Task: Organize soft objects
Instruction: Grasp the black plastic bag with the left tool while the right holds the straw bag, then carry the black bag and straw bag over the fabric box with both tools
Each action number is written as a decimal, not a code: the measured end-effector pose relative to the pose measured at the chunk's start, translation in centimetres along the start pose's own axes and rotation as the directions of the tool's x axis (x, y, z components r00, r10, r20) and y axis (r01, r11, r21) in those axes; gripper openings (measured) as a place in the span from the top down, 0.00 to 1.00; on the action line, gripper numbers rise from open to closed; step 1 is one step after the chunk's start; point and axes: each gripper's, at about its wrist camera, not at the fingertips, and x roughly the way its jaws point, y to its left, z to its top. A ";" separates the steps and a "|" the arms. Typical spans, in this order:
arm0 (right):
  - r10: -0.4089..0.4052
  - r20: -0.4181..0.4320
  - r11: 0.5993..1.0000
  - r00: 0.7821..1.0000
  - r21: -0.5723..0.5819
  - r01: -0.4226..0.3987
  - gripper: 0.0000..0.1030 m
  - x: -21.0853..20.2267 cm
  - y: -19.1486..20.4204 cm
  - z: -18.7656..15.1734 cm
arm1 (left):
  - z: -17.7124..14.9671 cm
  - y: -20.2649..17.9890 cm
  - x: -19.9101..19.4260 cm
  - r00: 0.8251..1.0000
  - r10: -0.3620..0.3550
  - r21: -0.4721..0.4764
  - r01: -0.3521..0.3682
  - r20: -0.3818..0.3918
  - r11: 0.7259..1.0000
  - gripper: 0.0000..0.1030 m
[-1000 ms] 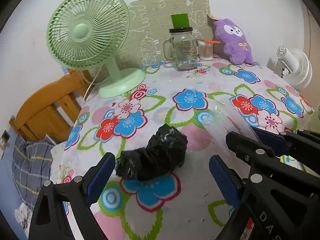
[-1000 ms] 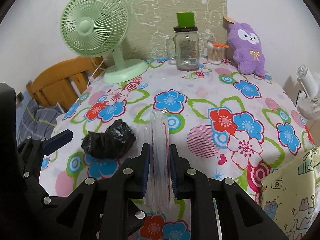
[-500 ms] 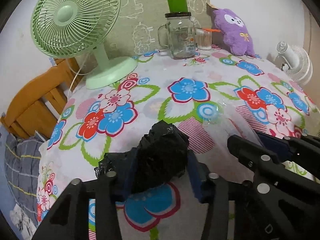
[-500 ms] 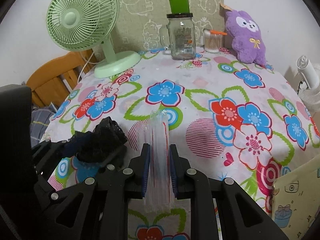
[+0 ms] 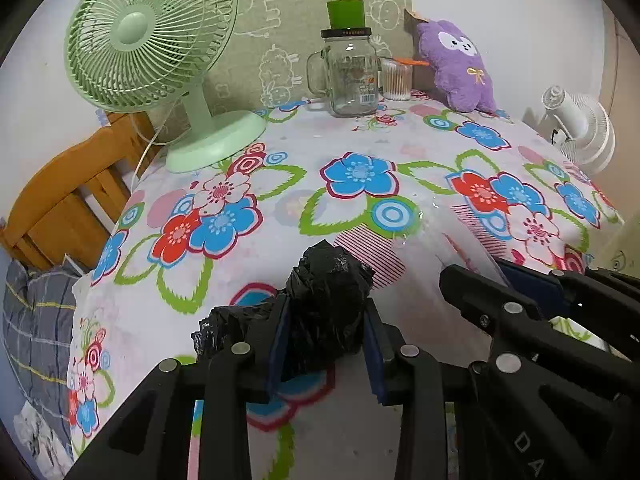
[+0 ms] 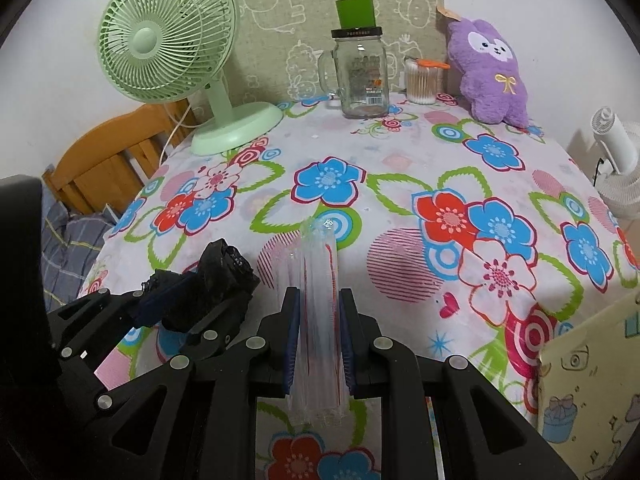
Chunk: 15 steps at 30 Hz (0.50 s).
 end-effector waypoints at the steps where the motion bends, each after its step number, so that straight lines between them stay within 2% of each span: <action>1: 0.002 0.001 1.000 1.000 -0.001 -0.002 0.79 -0.2 -0.1 -0.1 | -0.1 -0.1 -0.4 1.000 -0.008 -0.009 0.008 -0.002 1.000 0.67; 7: 0.009 0.012 1.000 1.000 -0.010 -0.008 0.79 -2.0 -0.2 -0.6 | -0.8 -0.6 -2.5 0.999 -0.041 -0.051 0.043 0.023 0.998 0.67; 13: 0.004 0.027 1.000 1.000 -0.027 -0.003 0.79 -4.0 -0.4 -1.3 | -1.5 -1.3 -4.4 0.999 -0.031 -0.083 0.034 0.041 0.996 0.67; 15: 0.003 0.032 1.000 0.999 -0.028 -0.002 0.79 -4.6 -0.5 -1.5 | -1.6 -1.7 -5.1 0.999 -0.006 -0.084 0.009 0.042 0.996 0.67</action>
